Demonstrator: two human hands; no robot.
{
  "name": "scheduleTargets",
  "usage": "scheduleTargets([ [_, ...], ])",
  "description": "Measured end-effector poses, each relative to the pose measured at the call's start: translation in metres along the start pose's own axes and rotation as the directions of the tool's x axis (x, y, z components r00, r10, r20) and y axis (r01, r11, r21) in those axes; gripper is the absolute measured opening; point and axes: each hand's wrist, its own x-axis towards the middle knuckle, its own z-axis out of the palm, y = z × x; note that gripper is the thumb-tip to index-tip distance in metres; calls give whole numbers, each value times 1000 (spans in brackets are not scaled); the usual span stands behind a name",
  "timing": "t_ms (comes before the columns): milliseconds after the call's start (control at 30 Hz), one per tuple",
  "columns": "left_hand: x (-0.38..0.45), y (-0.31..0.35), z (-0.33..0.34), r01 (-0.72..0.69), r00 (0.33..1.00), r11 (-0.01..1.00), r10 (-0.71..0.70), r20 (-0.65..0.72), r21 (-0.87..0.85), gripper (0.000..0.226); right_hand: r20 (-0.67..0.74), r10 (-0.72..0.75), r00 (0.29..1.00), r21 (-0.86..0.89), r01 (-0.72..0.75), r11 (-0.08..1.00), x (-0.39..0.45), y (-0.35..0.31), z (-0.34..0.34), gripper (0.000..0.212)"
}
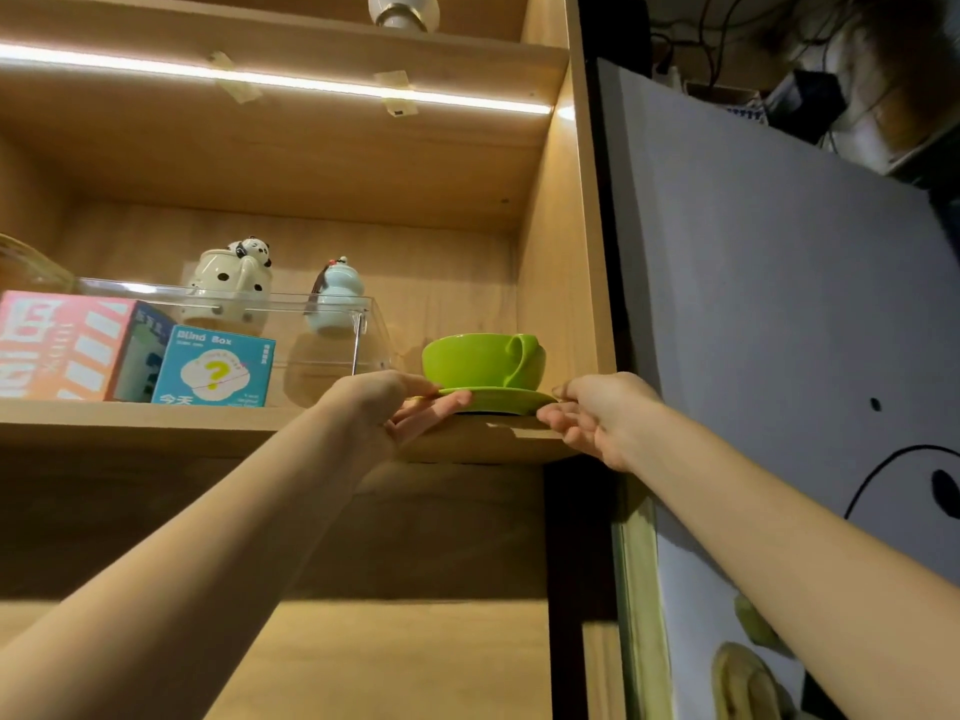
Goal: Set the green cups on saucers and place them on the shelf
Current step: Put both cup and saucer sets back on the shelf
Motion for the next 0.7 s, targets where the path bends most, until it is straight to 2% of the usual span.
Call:
scheduleTargets([
  [167, -3, 1, 4, -5, 1000, 999, 6, -26, 38, 3, 174, 95, 980, -5, -95, 995, -3, -2, -4, 42],
  [267, 1, -5, 3, -36, 999, 991, 37, -13, 126, 14, 221, 101, 970, -6, -102, 995, 0, -2, -5, 45],
  [467, 8, -11, -4, -68, 997, 984, 61, 45, 166, 21, 246, 86, 965, 2, -89, 996, -1, -2, -5, 43],
  [600, -6, -7, -11, -73, 993, 989, 60, 100, 130, 23, 304, 12, 953, 101, -45, 994, -13, 3, -8, 36],
  [667, -21, -3, -16, -126, 989, 979, 111, 101, 160, 18, 295, -76, 952, 120, 42, 992, -23, 8, -10, 28],
  [700, -29, -3, -19, -171, 983, 967, 155, 96, 188, 17, 279, -136, 951, 125, 105, 987, -30, 12, -12, 30],
])
